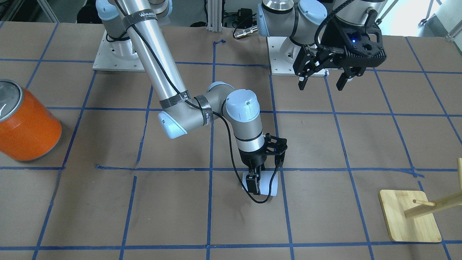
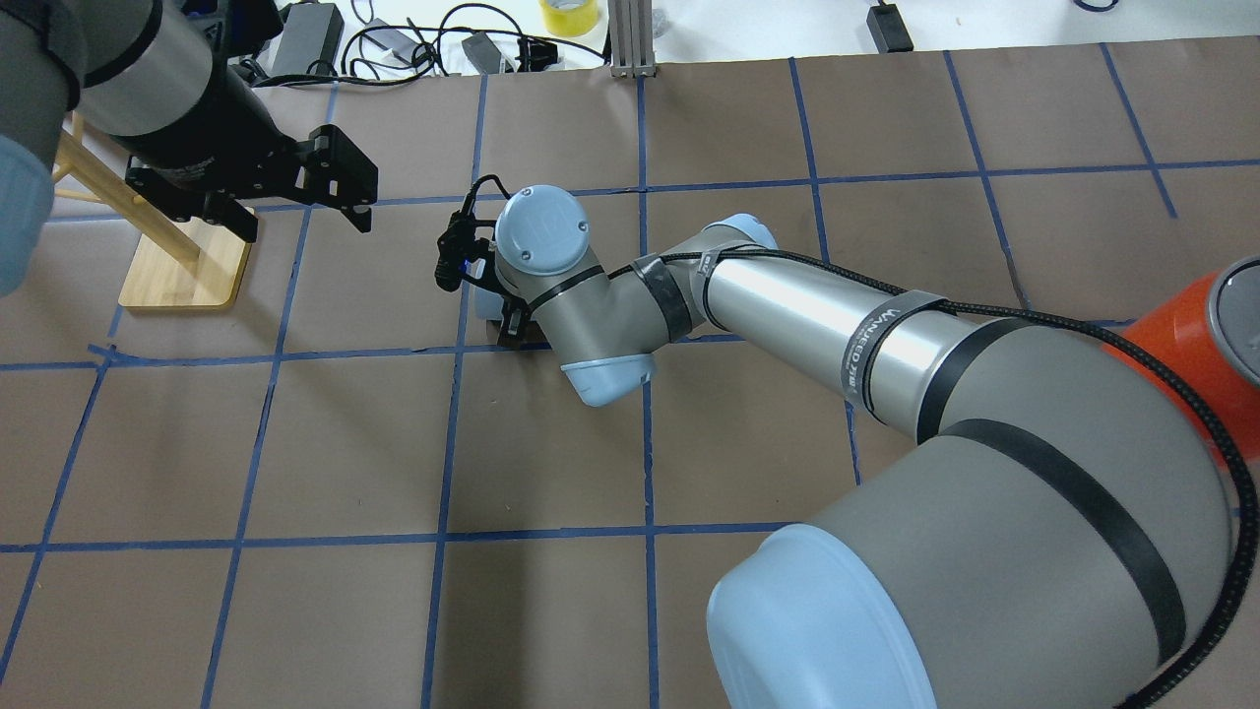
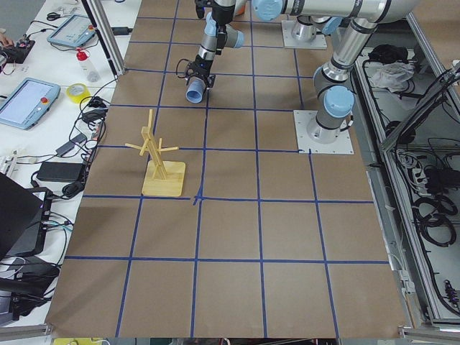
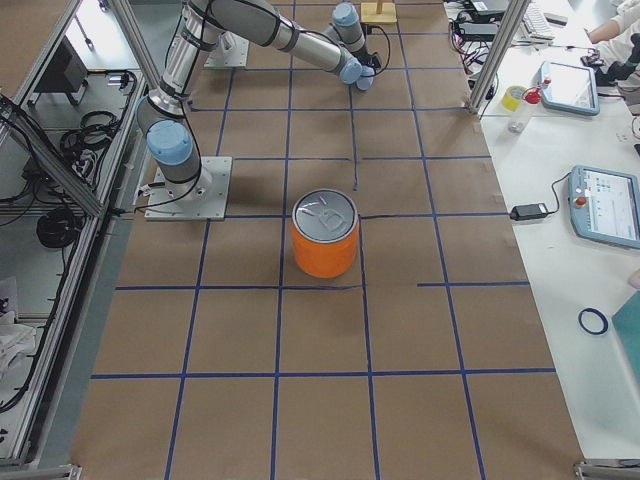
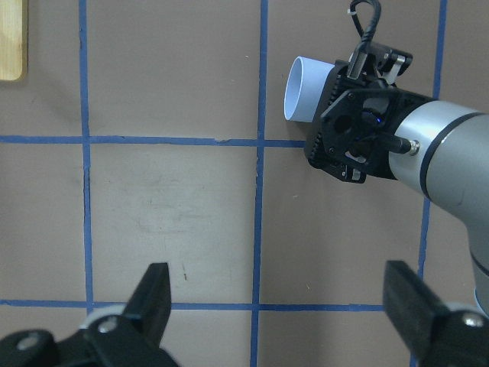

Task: Flip cup
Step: 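Lay the white cup on its side and open the right gripper, then raise the right gripper back toward its start position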

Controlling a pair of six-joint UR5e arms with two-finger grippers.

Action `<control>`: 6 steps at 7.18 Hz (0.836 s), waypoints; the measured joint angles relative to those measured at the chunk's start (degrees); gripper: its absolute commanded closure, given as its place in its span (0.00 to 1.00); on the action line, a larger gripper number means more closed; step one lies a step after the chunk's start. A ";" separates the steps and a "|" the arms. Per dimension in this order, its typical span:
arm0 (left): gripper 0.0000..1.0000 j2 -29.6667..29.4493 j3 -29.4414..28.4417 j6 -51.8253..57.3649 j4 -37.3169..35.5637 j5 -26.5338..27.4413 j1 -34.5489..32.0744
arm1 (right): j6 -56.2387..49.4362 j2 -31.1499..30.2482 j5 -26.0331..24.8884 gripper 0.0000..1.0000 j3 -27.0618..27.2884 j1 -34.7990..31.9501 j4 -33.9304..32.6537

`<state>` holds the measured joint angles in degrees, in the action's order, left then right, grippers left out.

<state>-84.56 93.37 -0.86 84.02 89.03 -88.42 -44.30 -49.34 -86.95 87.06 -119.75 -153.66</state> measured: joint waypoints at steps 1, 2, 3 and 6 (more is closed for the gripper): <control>0.00 -0.03 0.01 0.04 0.02 0.00 0.00 | 0.34 -1.34 -0.25 0.00 -0.01 0.68 0.57; 0.00 -0.03 0.01 0.06 0.01 0.00 0.00 | 0.47 -3.04 -0.40 0.00 -0.01 1.67 2.18; 0.00 -0.01 0.03 0.06 0.03 -0.01 0.00 | 0.51 -5.05 -0.51 0.00 -0.01 3.31 4.95; 0.00 0.02 0.04 0.07 0.01 0.00 0.01 | 2.12 -12.53 -0.63 0.00 0.39 14.32 16.81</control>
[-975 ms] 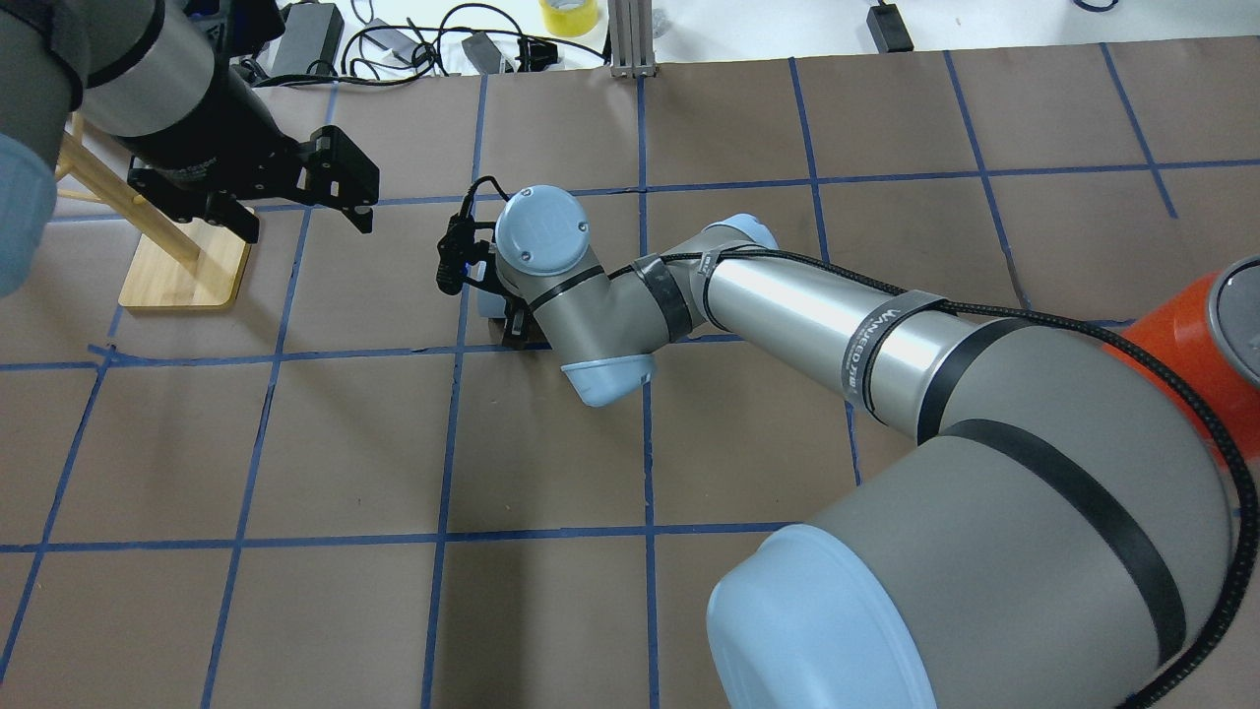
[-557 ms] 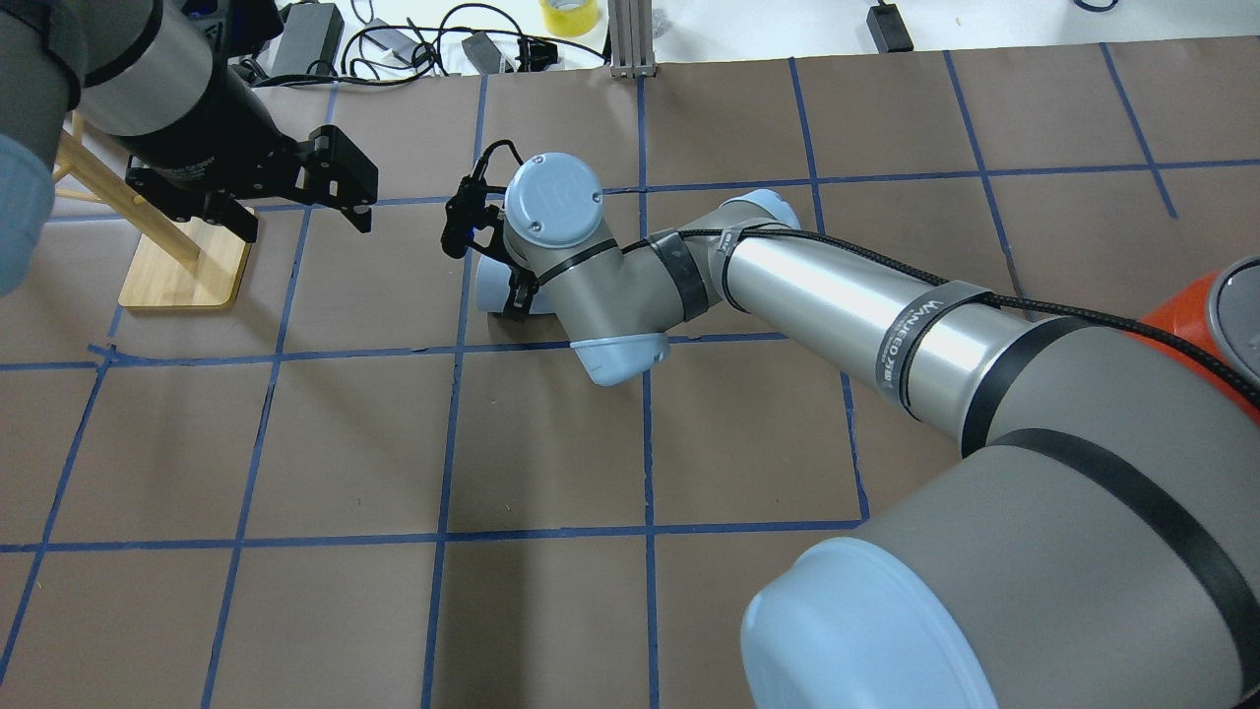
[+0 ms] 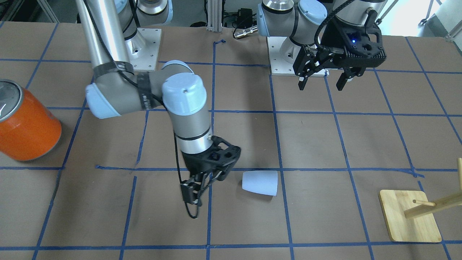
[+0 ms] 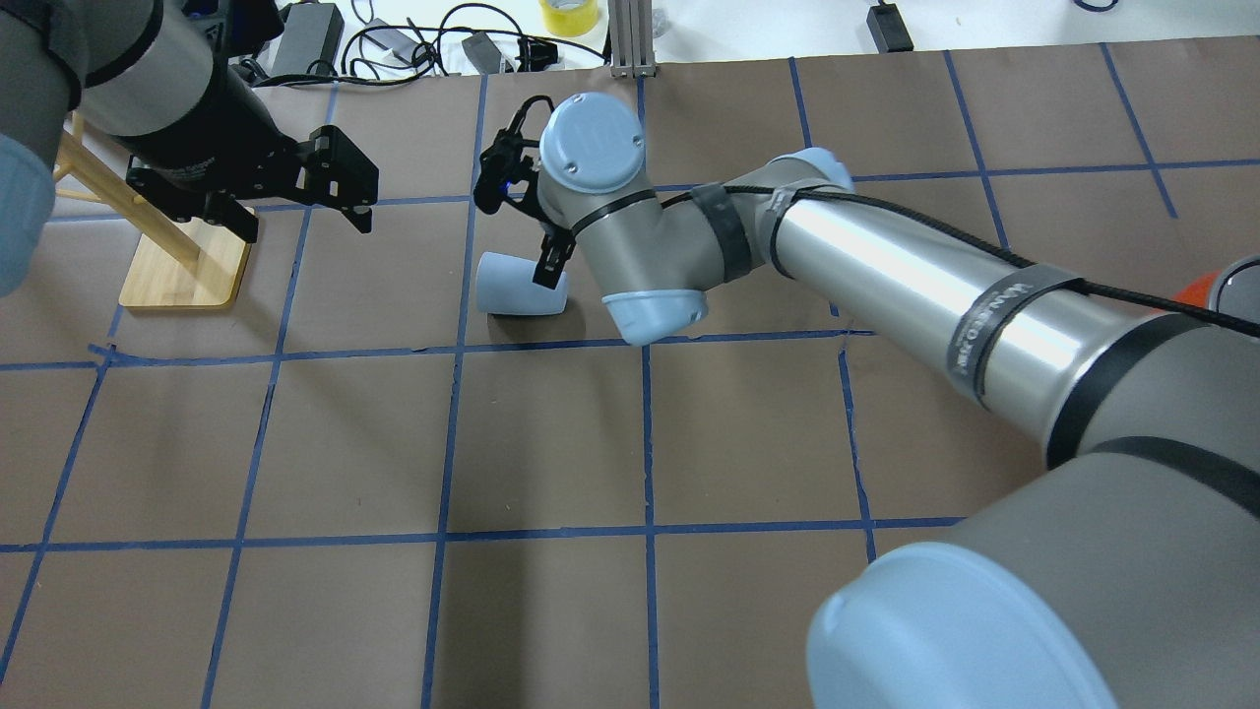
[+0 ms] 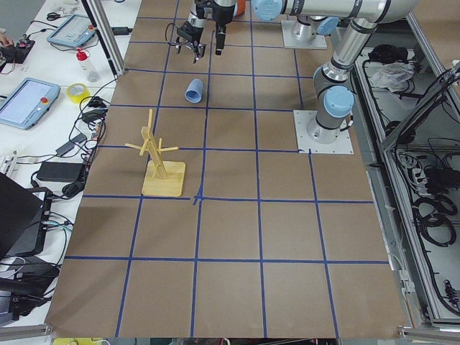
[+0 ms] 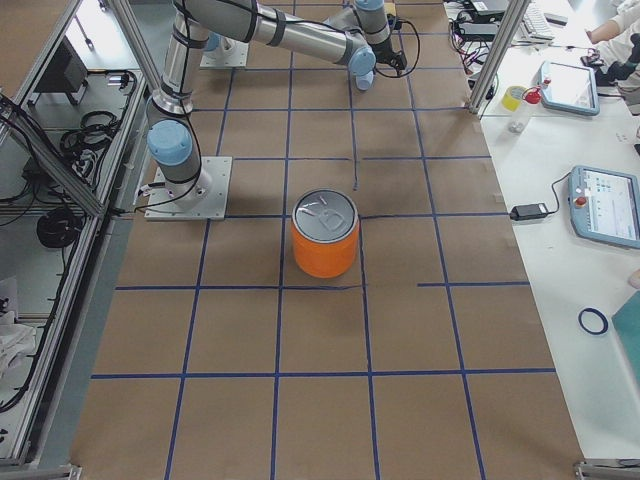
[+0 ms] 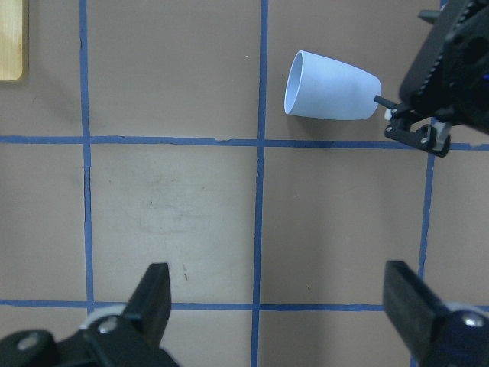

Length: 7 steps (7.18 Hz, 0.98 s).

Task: Flip cup
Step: 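Raise the right gripper back toward its start position, then reach the left gripper to the lying cup and grasp its base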

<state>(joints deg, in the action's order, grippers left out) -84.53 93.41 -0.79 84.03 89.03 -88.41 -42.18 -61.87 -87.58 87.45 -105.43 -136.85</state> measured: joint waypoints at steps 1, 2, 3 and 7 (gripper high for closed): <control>0.00 0.09 -0.04 0.00 0.04 0.03 0.00 | 2.52 -1.79 0.05 0.00 0.19 5.53 4.11; 0.00 0.17 -0.06 0.00 0.12 0.07 0.00 | 5.14 -3.43 0.14 0.00 0.24 10.78 7.48; 0.00 0.21 -0.07 0.00 0.15 0.08 0.00 | 7.29 -5.93 0.19 0.00 0.25 15.70 10.56; 0.00 -4.94 -1.86 -0.33 -1.07 0.09 2.34 | 31.52 -20.69 0.23 0.00 0.53 24.39 29.66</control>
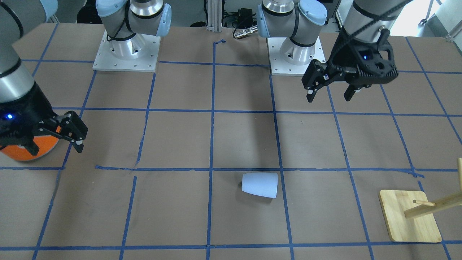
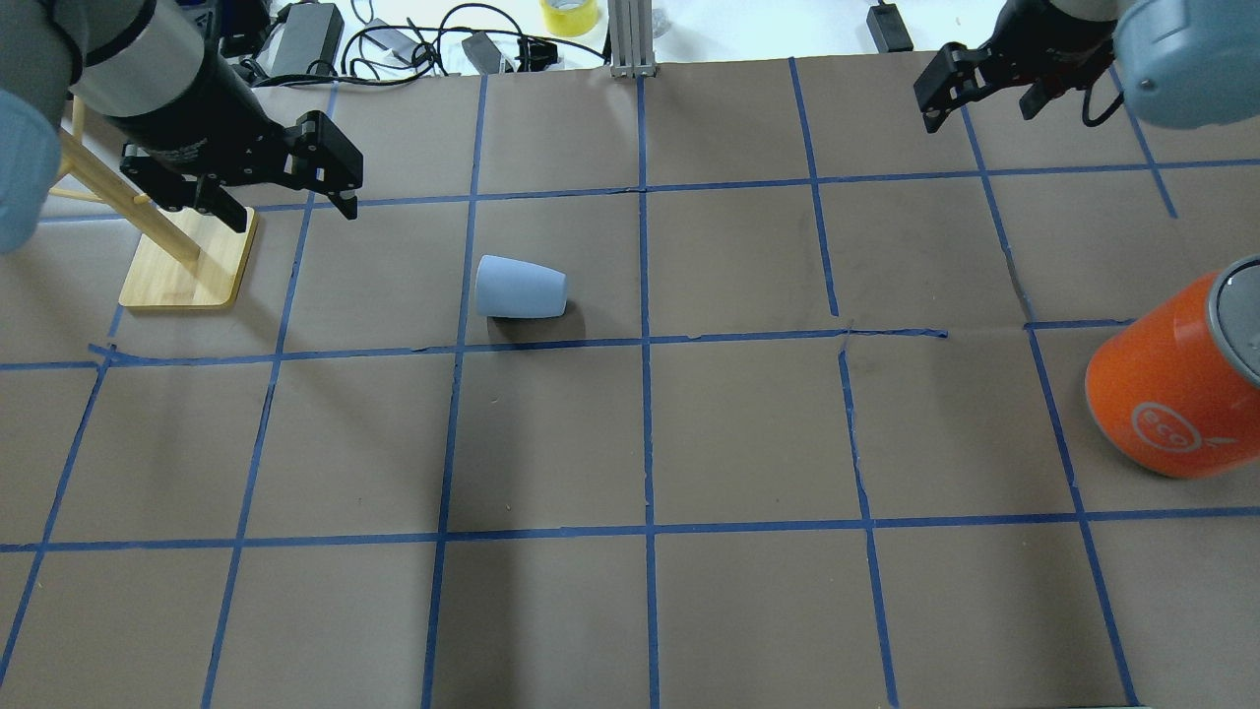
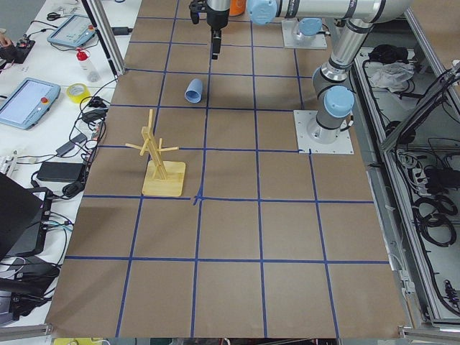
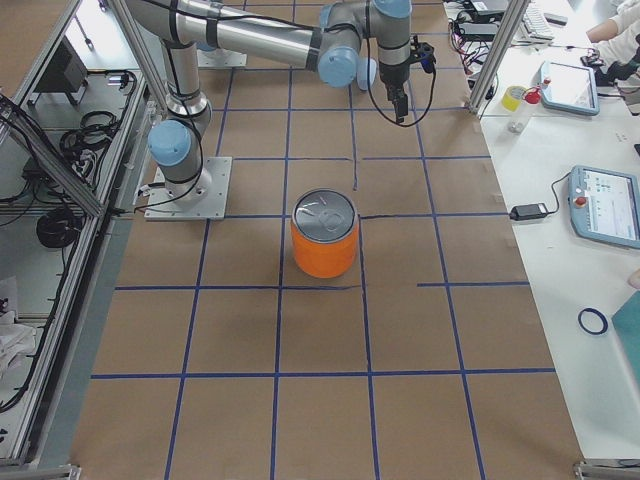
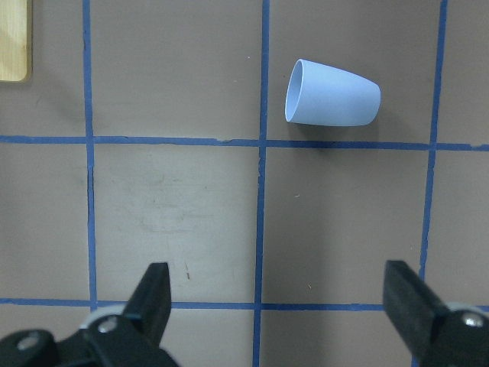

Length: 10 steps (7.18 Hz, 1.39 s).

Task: Flip cup
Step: 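Reach the left gripper to the lying cup and grasp its base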

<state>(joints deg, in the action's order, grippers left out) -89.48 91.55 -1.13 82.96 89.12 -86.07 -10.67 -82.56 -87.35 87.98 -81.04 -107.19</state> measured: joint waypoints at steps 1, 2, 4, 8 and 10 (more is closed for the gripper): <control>0.00 -3.83 -0.27 0.04 -1.87 -0.59 0.30 | 4.12 -3.09 -0.01 0.00 0.07 0.21 3.46; 0.00 -8.84 -0.46 1.07 -3.60 -3.04 0.41 | 6.52 -5.10 0.05 0.00 0.07 0.21 5.48; 0.00 -18.24 -0.20 7.44 -10.68 -8.13 0.45 | 12.29 -8.58 0.66 0.00 0.09 0.02 6.83; 0.00 -28.84 1.89 15.27 -15.79 -27.62 1.89 | 20.31 -7.61 4.78 0.00 1.70 -1.97 6.69; 0.98 -31.62 2.28 15.14 -15.79 -37.88 2.18 | 18.68 -7.31 5.60 0.00 2.27 -3.76 6.89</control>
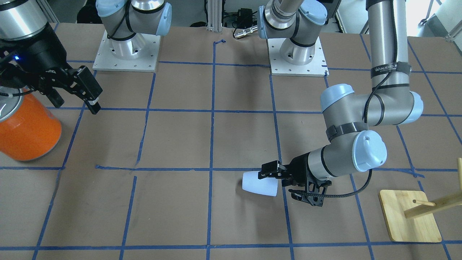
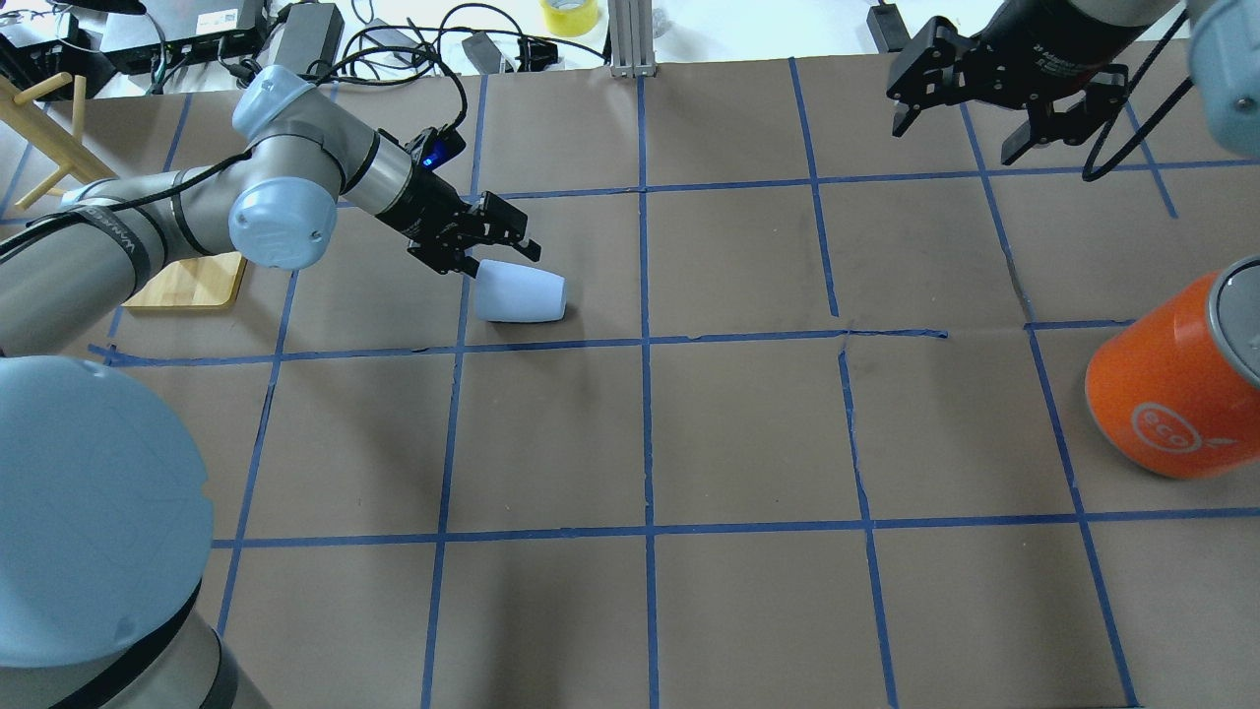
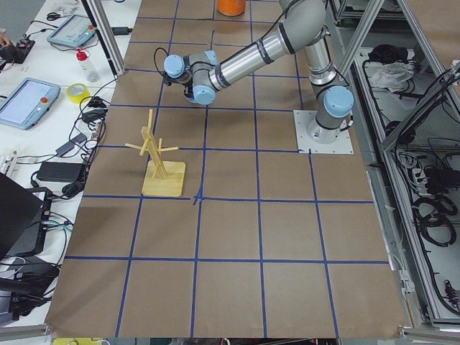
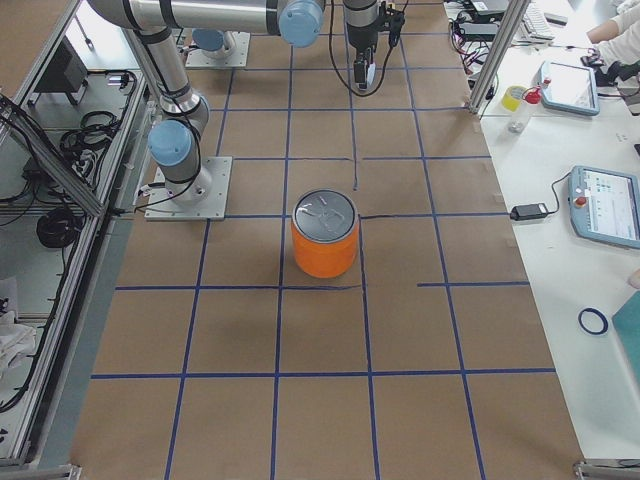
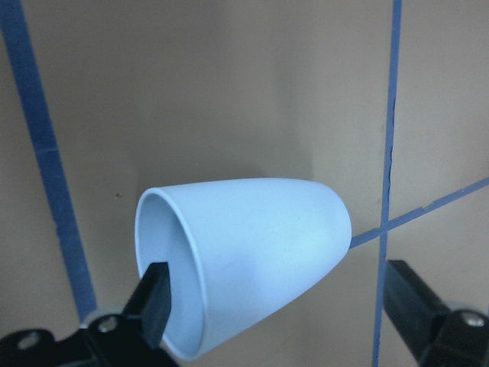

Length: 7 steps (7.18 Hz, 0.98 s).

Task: Flip cup
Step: 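Reach the left gripper to the lying cup and grasp its base, then lift and rotate the cup upright with the left gripper toward the stand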

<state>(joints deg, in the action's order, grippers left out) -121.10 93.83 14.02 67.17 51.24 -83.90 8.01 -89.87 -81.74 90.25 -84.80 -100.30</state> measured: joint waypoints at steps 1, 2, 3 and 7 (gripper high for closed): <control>1.00 -0.59 0.03 -0.55 0.19 -4.07 0.02 | -1.66 -0.06 -0.62 0.00 0.54 -1.61 0.11; 1.00 -0.78 0.02 -1.58 0.30 -5.62 0.04 | -2.98 -0.07 -3.12 0.00 1.34 -3.16 0.21; 1.00 -0.78 0.01 -2.78 0.30 -5.97 0.05 | -3.59 -0.09 -6.38 0.00 2.19 -4.16 0.23; 1.00 1.76 -3.62 -17.51 -0.54 -3.08 1.06 | -4.13 -0.87 -9.21 0.00 3.38 -4.75 0.97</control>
<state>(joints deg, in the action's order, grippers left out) -119.33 90.21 -3.49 66.63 48.16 -82.84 3.88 -90.74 -90.95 93.64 -89.55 -99.33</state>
